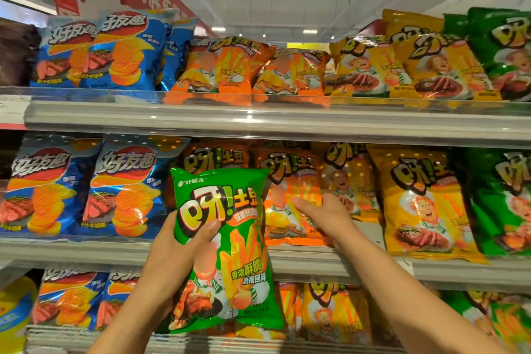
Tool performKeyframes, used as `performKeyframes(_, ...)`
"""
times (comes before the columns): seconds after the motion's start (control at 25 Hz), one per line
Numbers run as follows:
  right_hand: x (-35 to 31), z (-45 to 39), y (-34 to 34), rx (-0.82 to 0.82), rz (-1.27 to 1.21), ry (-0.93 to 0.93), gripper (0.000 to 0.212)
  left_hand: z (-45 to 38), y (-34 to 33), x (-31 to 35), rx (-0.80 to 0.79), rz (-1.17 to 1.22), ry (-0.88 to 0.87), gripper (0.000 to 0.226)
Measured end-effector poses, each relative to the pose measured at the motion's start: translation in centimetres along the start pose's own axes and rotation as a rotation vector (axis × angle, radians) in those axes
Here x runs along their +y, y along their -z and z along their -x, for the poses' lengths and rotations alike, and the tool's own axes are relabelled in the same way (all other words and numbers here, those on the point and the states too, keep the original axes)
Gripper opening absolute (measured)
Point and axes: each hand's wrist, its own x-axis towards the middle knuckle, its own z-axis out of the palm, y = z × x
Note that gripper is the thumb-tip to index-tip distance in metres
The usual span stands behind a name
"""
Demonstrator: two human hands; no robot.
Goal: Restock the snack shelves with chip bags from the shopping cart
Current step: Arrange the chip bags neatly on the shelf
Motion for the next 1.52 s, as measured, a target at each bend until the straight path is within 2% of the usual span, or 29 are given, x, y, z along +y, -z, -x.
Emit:
performKeyframes(0.16, -1.0, 0.8, 0.0, 0.189, 0.609, -0.007, 0.073, 0.7, -2.0, 1.2, -0.044, -0.010, -0.035, 0.053)
performKeyframes(0.2, -1.1, 1.2, 0.1, 0.228, 0.674, -0.007, 0.078, 0.9, -2.6, 1.4, -0.062, -0.008, -0.041, 0.051)
performKeyframes(0.28, -1.1, 2.6, 0.7, 0.295, 0.588, 0.058, 0.073, 1.1, -3.7, 1.7, -0.111, 0.003, -0.055, 0.051)
performKeyframes(0.36, -0.5, 4.9, 1.7, 0.347, 0.440, 0.211, 0.057, 1.5, -4.9, 1.7, -0.143, 0.016, -0.059, 0.052)
performKeyframes(0.48, 1.0, 9.1, 4.2, 0.357, 0.438, 0.355, 0.038, 2.7, -7.7, 1.5, -0.195, 0.046, -0.034, 0.050)
performKeyframes(0.6, 2.8, 12.8, 8.2, 0.371, 0.409, 0.334, 0.033, 4.7, -11.8, 2.3, -0.253, 0.040, -0.001, 0.046)
performKeyframes(0.8, 6.3, 17.7, 18.2, 0.402, 0.406, 0.246, 0.031, 8.6, -20.9, 5.3, -0.391, 0.062, -0.044, 0.057)
performKeyframes(1.04, 11.2, 23.1, 32.7, 0.411, 0.446, 0.149, 0.025, 15.7, -35.9, 9.1, -0.477, 0.070, -0.084, 0.047)
performKeyframes(1.2, 12.7, 25.7, 41.4, 0.460, 0.421, 0.147, 0.032, 20.1, -43.9, 12.7, -0.574, 0.065, -0.116, 0.050)
performKeyframes(1.32, 12.0, 26.5, 46.8, 0.510, 0.390, 0.185, 0.043, 21.3, -48.1, 17.0, -0.651, 0.078, -0.232, 0.054)
performKeyframes(1.44, 10.4, 26.0, 50.6, 0.529, 0.287, 0.230, 0.032, 20.6, -51.1, 22.1, -0.705, 0.088, -0.376, 0.060)
performKeyframes(1.52, 9.0, 24.6, 52.2, 0.524, 0.265, 0.284, 0.029, 18.8, -52.5, 25.9, -0.685, 0.084, -0.479, 0.060)
